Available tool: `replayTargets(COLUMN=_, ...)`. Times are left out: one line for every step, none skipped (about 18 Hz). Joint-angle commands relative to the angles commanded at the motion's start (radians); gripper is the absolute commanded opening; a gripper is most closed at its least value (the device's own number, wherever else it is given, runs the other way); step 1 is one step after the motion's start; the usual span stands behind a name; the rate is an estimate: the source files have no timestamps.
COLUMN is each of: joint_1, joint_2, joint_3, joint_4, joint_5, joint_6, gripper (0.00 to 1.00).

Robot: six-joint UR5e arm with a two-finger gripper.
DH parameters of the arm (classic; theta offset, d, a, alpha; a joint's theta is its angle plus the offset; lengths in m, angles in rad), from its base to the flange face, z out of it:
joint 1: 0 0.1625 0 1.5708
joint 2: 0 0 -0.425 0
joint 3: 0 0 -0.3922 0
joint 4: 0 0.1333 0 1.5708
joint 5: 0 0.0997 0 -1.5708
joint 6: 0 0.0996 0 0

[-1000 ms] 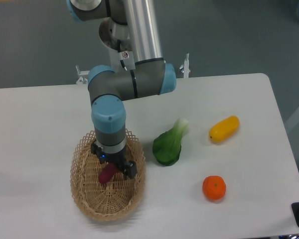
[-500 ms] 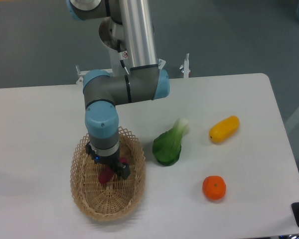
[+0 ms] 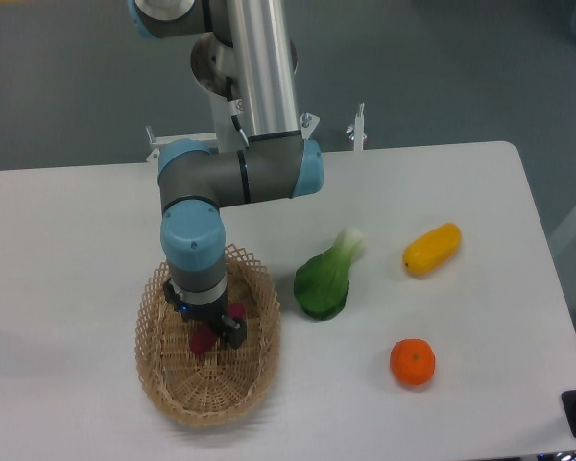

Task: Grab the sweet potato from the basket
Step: 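Lower the gripper into the basket and close on the sweet potato, then lift the sweet potato up out of the basket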

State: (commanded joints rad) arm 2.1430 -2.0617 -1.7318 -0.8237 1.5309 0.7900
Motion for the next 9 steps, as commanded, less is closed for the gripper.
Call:
replayTargets(joint_1=0.000, joint_2=0.000, joint_3=0.000, joint_4=0.000, joint_5=0.002, joint_6=0.002, gripper=0.50)
replayTargets(joint_1=0.000, joint_2=-0.002, joint_3=0.000, joint_4=0.000, joint_5=0.002, joint_6=0.003, gripper=0.50)
replayTargets(joint_1=-0.002, joint_2=-0.002, joint_3=0.000, joint_4=0.000, joint_5=0.002, joint_6=0.002, gripper=0.50)
replayTargets(joint_1=-0.002, joint_2=-0.002, joint_3=0.002, joint_4=0.000, joint_5=0.002, joint_6=0.002, gripper=0.50)
replayTargets(joint_1=-0.002, joint_2=-0.002, joint_3=0.002, joint_4=0.000, joint_5=0.003, joint_6=0.003, gripper=0.49)
replayTargets(joint_1=-0.002, joint_2=-0.002, joint_3=0.000, joint_4=0.000, joint_5=0.003, joint_6=0.003, gripper=0.48)
replayTargets(joint_1=-0.002, joint_2=0.000, joint_3=0.002, joint_4=0.000, joint_5=0.003, joint_6=0.003, gripper=0.46)
replayTargets(joint_1=-0.002, joint_2=0.000, joint_3=0.003, joint_4=0.002, joint_5=0.003, joint_6=0.003, gripper=0.41)
replayTargets(joint_1=-0.002, joint_2=0.002, joint_3=0.003, joint_4=0.000, joint_5=0.003, joint_6=0.005, gripper=0.35)
